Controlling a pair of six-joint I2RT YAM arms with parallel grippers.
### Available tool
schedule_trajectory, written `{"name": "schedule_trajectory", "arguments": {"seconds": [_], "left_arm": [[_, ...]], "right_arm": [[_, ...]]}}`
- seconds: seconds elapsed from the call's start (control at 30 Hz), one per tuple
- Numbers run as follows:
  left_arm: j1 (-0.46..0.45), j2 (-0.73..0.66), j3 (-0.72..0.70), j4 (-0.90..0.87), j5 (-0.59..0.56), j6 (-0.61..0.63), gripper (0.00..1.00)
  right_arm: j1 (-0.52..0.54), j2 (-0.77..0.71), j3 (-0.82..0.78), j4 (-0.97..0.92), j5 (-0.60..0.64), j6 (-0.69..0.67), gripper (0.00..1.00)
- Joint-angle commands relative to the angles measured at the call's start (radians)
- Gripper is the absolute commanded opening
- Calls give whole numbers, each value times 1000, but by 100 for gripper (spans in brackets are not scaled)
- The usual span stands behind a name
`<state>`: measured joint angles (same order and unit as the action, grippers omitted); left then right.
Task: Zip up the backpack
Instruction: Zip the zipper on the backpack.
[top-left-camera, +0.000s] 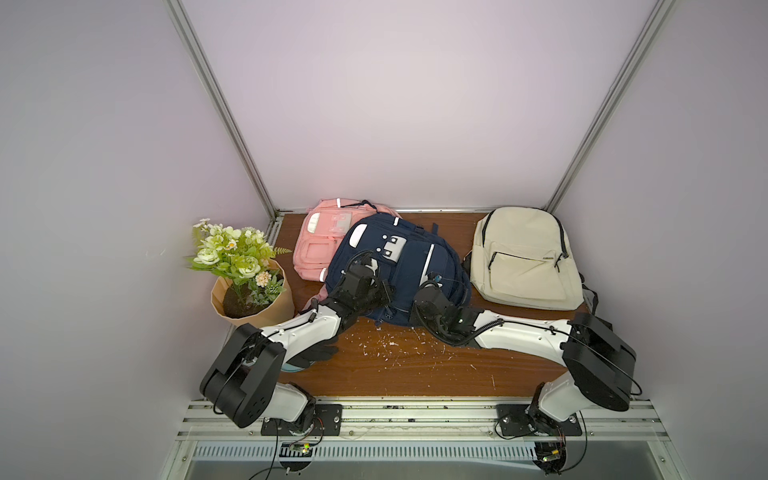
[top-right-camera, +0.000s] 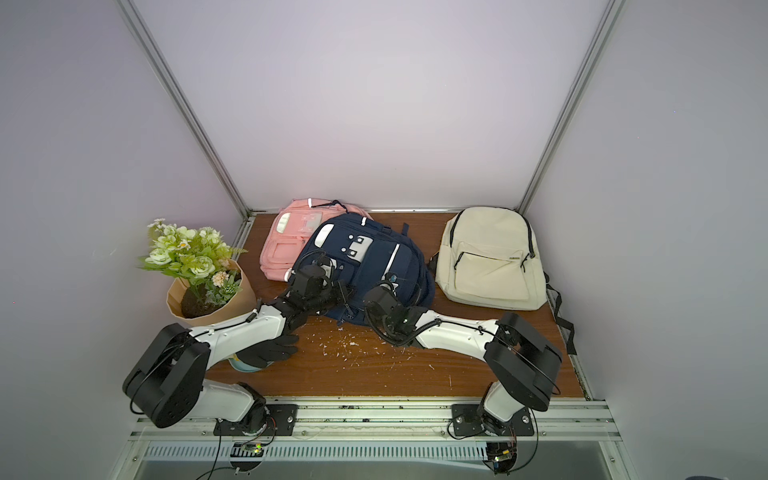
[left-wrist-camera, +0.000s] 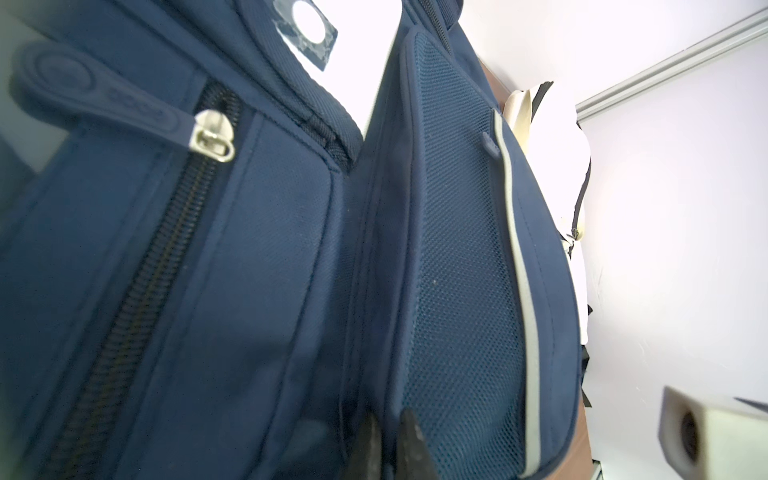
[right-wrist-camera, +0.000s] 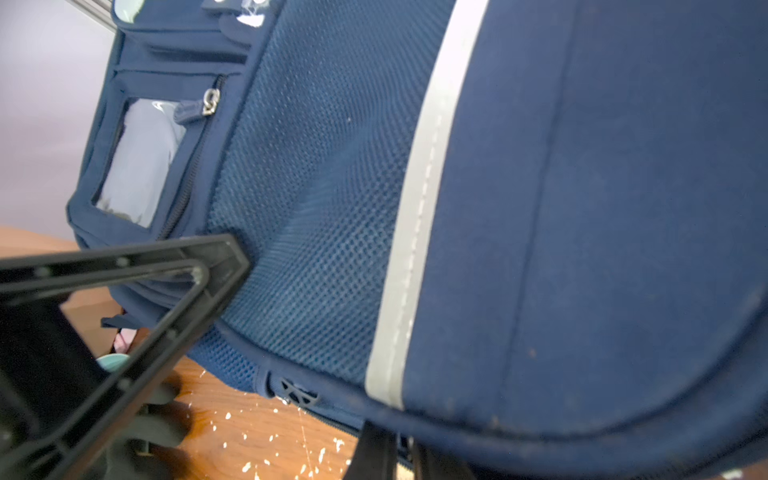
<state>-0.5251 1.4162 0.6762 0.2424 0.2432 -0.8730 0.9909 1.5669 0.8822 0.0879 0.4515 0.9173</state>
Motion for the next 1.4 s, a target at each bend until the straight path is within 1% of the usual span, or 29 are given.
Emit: {"name": "schedule_trajectory", "arguments": {"seconds": [0.0,0.03,0.1,0.17,0.23,0.33,0.37,0.47,0.67,0.7,0.73,0.87,0.93,1.03,1.17,1.2,1.37], "left_arm": [[24,-41,-9,-58,-55,61,0],[24,-43,-11,-62,-62,64,0],[24,-46,-16,-60,-60,63,0],[23,-49,-28,-36,-37,52,0],[11,-54,-33,-24,-28,40,0],[-28,-65,-33,-25,-33,20,0],[-43,-70,-33,-24,-35,11,0],[-79,-79,-36,-19,-37,-17,0],[-85,-106,-56,-7,-43,-51,0],[-85,-106,-55,-11,-51,-49,0],[-85,-106,-51,-18,-58,-45,0],[-76,-88,-21,-73,-109,1,0],[-60,-74,-18,-77,-106,15,0],[-37,-49,-17,-72,-91,30,0],[-31,-37,-17,-71,-90,42,0],[-30,-39,-16,-74,-96,47,0],[-23,-53,-5,-132,-152,82,0]], "right_arm": [[-34,-54,-30,-24,62,-17,0],[-33,-46,-21,-24,45,-25,0],[-32,-21,7,-58,49,-32,1],[-33,3,22,-80,68,-30,11],[-34,27,25,-59,66,-42,19],[-34,67,42,-21,64,-53,29],[-35,82,51,-12,66,-56,31],[-40,116,76,-5,92,-59,31],[-41,150,101,-18,127,-60,34],[-42,150,100,-24,132,-58,33],[-40,150,100,-36,142,-57,30],[-28,122,96,-122,226,-55,13],[-22,94,87,-146,250,-68,8],[-20,54,70,-169,255,-74,6],[-21,24,54,-166,239,-95,2],[-23,20,54,-167,234,-99,0],[-35,-2,62,-221,233,-86,0]]}}
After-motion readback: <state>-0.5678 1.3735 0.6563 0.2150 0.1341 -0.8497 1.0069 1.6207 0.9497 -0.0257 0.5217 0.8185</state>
